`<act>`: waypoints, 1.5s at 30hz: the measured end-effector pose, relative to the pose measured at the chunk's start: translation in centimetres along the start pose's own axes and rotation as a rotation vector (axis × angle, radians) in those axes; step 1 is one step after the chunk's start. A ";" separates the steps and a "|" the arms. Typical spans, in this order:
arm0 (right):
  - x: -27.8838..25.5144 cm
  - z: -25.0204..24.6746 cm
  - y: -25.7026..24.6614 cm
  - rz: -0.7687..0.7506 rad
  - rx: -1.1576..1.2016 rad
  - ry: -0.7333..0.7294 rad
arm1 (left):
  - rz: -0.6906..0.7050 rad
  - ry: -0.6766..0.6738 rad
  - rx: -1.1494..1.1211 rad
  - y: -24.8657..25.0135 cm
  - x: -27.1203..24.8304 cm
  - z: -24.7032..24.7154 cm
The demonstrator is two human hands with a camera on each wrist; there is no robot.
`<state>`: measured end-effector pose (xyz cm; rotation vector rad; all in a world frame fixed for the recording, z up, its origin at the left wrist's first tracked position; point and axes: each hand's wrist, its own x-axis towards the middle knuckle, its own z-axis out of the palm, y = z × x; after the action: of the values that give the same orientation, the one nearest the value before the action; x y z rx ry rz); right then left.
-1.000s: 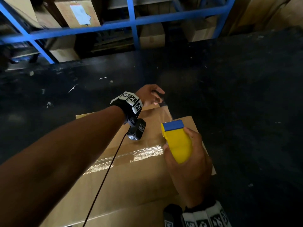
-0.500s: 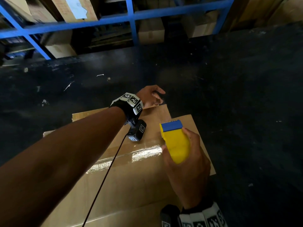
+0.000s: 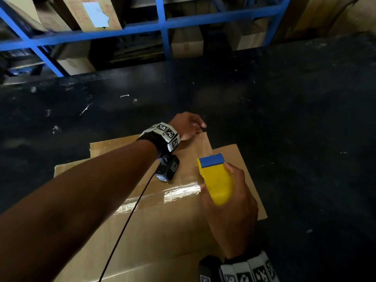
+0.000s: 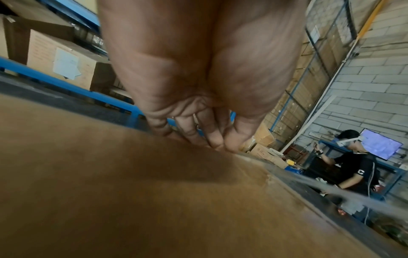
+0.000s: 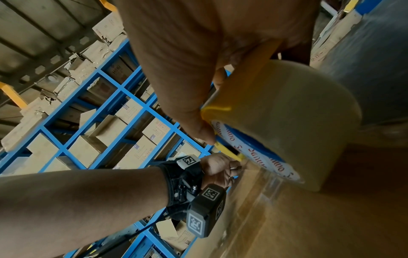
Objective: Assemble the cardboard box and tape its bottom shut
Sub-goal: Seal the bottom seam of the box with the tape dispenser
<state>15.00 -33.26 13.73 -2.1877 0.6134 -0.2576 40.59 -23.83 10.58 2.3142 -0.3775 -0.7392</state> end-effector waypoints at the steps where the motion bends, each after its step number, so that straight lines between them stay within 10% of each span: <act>1: 0.0 0.0 0.0 0.002 -0.004 0.000 | -0.005 -0.006 -0.012 0.1 -0.3 -0.1; 11: 0.0 0.0 -0.4 0.110 -0.018 -0.034 | 0.256 0.249 0.269 -3.0 -12.2 3.5; 17: -0.1 -0.8 -0.7 0.052 -0.031 -0.117 | 0.171 -0.053 0.570 -4.4 -20.7 9.9; 45: -18.0 -6.2 12.6 0.194 -0.016 -0.096 | 0.118 -0.108 0.728 -5.1 -19.8 10.7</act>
<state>-7.12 -35.02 8.43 -2.1239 0.7691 -0.0450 18.71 -16.74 8.62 2.8869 -0.9524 -0.7510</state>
